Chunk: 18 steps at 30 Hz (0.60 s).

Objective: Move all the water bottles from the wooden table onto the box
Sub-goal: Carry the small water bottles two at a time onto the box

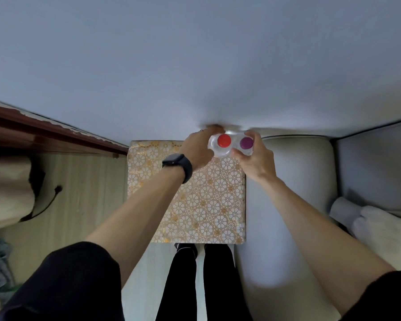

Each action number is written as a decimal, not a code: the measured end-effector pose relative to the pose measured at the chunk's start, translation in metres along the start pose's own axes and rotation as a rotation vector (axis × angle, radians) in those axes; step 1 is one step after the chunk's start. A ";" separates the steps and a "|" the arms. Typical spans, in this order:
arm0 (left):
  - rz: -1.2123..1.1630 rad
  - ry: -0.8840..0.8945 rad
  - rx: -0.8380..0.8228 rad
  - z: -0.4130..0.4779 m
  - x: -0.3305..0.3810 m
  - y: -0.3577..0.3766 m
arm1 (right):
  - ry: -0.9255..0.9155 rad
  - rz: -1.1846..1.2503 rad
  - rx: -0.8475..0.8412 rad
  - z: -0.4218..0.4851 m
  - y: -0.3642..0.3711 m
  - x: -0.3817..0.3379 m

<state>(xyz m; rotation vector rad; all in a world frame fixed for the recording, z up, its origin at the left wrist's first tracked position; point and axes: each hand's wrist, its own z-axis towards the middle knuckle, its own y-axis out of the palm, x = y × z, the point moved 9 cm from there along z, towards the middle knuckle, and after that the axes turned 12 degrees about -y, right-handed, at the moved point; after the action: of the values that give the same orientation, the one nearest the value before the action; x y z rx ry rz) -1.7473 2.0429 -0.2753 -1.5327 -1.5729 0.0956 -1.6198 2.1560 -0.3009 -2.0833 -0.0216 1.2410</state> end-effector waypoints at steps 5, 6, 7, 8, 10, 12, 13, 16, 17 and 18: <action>-0.233 -0.176 0.150 -0.025 -0.031 0.023 | 0.051 0.031 0.042 0.002 0.000 0.007; -0.288 -0.203 0.132 -0.030 -0.033 0.032 | 0.077 0.047 0.045 0.001 0.001 0.009; -0.334 -0.221 0.132 -0.030 -0.033 0.038 | 0.098 0.051 0.038 0.001 0.002 0.011; -0.376 -0.245 0.144 -0.028 -0.032 0.040 | 0.110 0.053 0.025 0.001 0.002 0.012; -0.481 -0.331 0.170 -0.018 -0.032 0.038 | 0.106 0.046 -0.009 0.004 0.004 0.014; -0.530 -0.380 0.182 -0.010 -0.032 0.035 | 0.086 0.015 -0.039 0.008 0.003 0.014; -0.518 -0.370 0.191 -0.009 -0.032 0.033 | 0.085 0.005 -0.045 0.010 0.002 0.014; -0.488 -0.284 0.137 -0.008 -0.031 0.027 | 0.105 0.048 -0.026 0.015 0.001 0.017; -0.462 -0.248 0.105 -0.006 -0.030 0.026 | 0.102 0.061 -0.018 0.015 0.002 0.017; -0.426 -0.222 0.082 -0.003 -0.029 0.025 | 0.094 0.070 -0.011 0.014 0.004 0.017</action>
<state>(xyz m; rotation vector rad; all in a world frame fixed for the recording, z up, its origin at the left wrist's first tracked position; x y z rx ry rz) -1.7319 2.0229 -0.3040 -1.1251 -2.0148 0.0906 -1.6227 2.1671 -0.3207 -2.1657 0.0876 1.1851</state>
